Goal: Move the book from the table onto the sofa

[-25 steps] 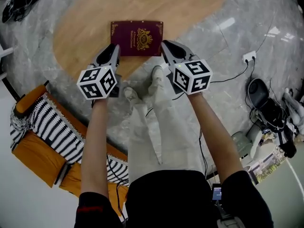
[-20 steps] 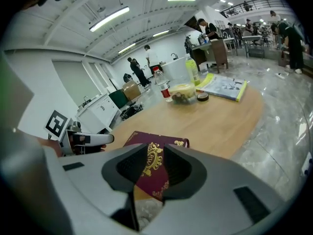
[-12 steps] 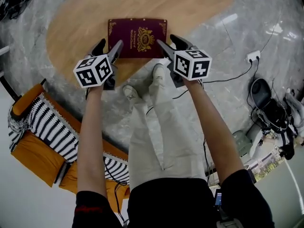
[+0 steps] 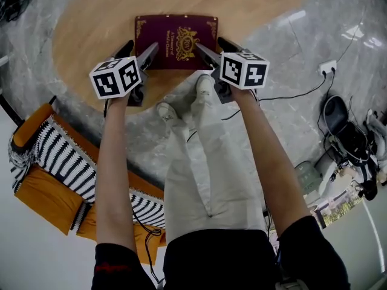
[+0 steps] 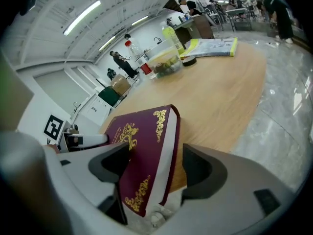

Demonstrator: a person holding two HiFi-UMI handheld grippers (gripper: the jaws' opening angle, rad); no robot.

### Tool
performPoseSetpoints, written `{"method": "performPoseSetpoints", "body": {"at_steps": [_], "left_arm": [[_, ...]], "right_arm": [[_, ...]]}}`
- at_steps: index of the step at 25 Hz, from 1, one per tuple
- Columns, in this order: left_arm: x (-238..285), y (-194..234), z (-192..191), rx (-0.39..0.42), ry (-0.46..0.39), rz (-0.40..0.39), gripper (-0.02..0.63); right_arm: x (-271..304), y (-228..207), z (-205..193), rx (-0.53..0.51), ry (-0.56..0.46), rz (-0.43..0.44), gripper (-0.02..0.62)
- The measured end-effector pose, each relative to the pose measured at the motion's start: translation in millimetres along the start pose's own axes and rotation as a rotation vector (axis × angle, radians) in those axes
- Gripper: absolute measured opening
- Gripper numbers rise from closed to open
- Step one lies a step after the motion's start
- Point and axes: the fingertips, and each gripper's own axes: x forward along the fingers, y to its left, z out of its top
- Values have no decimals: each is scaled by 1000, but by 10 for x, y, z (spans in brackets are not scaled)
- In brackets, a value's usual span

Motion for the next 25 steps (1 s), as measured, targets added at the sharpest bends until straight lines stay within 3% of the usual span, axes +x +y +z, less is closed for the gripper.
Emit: {"method": "performPoseSetpoints", "body": {"at_steps": [12, 21, 25], "left_arm": [[72, -98, -57, -86, 26, -93, 344], [83, -109, -51, -79, 48, -104, 341], [58, -103, -79, -89, 66, -94, 328]], "right_arm": [[56, 38, -43, 55, 34, 63, 341], [58, 56, -37, 47, 39, 66, 333], [65, 95, -38, 28, 48, 68, 296]]}}
